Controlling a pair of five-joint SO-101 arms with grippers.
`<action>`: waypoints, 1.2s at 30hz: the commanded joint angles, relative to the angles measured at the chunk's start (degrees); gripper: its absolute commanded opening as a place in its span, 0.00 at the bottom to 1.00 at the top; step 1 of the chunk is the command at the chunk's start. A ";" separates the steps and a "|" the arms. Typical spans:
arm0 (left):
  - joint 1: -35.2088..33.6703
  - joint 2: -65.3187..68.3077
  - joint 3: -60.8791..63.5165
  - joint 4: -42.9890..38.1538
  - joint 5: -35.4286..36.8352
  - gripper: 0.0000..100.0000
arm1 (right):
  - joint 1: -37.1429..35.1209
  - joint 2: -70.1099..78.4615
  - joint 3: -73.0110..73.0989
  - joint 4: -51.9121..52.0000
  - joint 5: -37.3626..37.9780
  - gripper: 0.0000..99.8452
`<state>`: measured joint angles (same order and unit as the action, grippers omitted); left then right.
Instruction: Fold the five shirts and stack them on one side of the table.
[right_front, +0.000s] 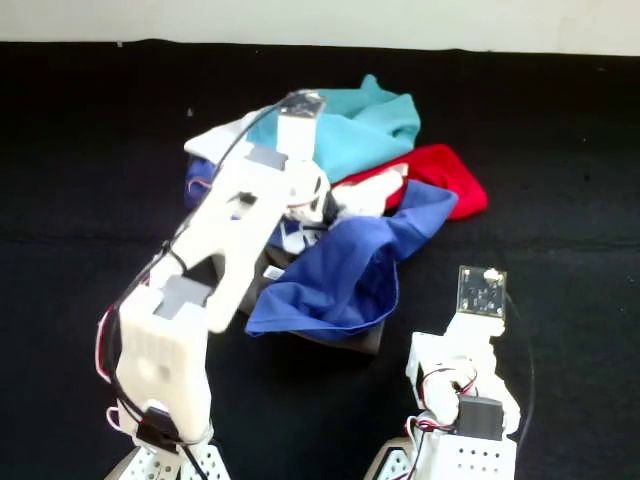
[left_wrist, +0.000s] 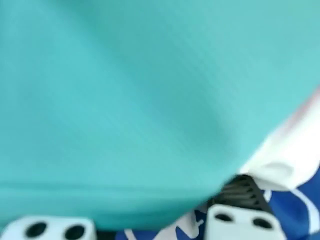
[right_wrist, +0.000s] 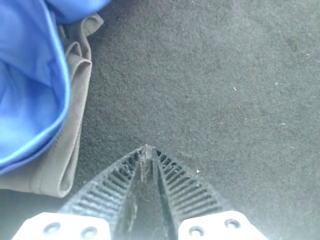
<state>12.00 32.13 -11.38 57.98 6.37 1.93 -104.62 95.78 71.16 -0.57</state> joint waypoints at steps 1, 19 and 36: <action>-4.70 8.31 -11.56 9.67 -3.43 0.06 | -0.48 -0.57 7.87 0.31 -0.44 0.02; -55.43 15.78 -79.96 41.85 -20.48 0.01 | -0.48 -0.57 7.87 0.31 -0.44 0.02; -70.81 13.23 -84.00 43.08 -25.67 0.19 | -0.48 -0.57 7.87 0.31 -0.35 0.02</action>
<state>-58.77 48.75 -92.53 100.44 -19.82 1.93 -104.62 95.78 71.16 -0.57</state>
